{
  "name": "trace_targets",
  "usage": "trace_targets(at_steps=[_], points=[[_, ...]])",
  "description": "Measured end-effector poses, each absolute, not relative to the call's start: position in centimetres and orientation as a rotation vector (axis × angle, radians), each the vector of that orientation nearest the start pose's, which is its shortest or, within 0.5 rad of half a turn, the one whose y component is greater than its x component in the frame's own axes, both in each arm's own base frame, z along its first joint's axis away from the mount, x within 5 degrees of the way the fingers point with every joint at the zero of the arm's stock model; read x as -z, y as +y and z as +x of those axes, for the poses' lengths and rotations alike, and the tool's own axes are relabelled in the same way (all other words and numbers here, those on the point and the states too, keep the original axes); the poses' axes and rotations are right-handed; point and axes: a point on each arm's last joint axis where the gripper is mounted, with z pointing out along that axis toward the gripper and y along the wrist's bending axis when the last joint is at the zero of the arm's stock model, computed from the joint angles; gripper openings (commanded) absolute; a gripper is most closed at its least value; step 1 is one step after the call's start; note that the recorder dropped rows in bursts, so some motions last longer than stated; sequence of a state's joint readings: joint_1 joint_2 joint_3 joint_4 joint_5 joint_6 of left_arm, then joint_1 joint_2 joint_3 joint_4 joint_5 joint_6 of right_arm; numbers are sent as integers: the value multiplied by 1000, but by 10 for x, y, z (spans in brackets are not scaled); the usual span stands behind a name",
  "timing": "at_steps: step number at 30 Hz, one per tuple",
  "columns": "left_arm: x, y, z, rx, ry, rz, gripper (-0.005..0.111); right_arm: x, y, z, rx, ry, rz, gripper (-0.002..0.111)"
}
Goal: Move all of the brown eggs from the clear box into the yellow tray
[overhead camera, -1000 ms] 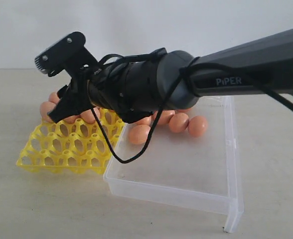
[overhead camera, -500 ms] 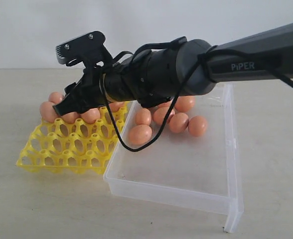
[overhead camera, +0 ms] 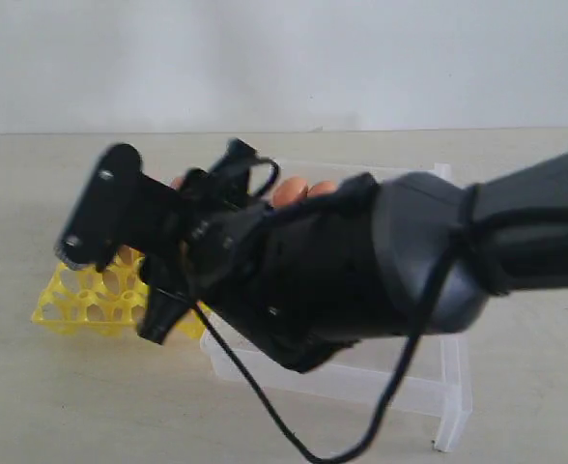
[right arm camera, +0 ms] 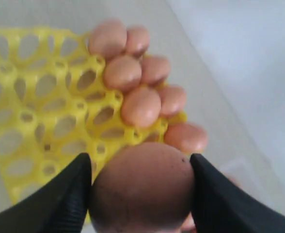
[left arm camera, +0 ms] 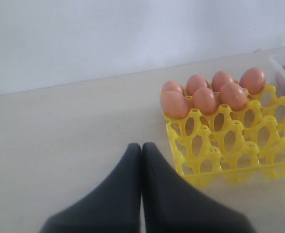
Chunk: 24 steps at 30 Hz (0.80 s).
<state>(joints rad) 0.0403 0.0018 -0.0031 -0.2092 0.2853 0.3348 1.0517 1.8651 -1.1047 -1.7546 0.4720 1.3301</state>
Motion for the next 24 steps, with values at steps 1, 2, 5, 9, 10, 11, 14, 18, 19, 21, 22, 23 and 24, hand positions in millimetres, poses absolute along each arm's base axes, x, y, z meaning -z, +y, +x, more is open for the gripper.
trace_targets(at_steps=[1, 2, 5, 9, 10, 11, 14, 18, 19, 21, 22, 23, 24], points=[[-189, -3, 55, -75, 1758, 125, -4, -190, 312, 234, 131, 1764, -1165, 0], [-189, -3, 55, -75, 1758, 125, -4, -184, 301, 239, 121, 1828, -1096, 0], [-189, -3, 55, -75, 1758, 125, -4, -178, 266, 265, 76, 1994, -846, 0], [-189, -3, 55, -75, 1758, 125, -4, -194, 244, 298, -164, 2092, -686, 0], [-189, -3, 55, -75, 1758, 125, -4, -199, 244, 302, -234, 2093, -702, 0], [-189, -3, 55, -75, 1758, 125, -4, -204, 245, 306, -294, 2081, -739, 0], [-189, -3, 55, -75, 1758, 125, -4, -218, 250, 312, -433, 1997, -925, 0], [-189, -3, 55, -75, 1758, 125, -4, -236, 254, 314, -576, 1844, -1124, 0], [-189, -3, 55, -75, 1758, 125, -4, -239, 254, 314, -593, 1807, -1155, 0], [-189, -3, 55, -75, 1758, 125, -4, -246, 257, 314, -611, 1739, -1198, 0], [-189, -3, 55, -75, 1758, 125, -4, -252, 260, 314, -635, 1700, -1204, 0], [-189, -3, 55, -75, 1758, 125, -4, -257, 262, 315, -660, 1678, -1194, 0], [-189, -3, 55, -75, 1758, 125, -4, -262, 264, 314, -697, 1656, -1177, 0]])
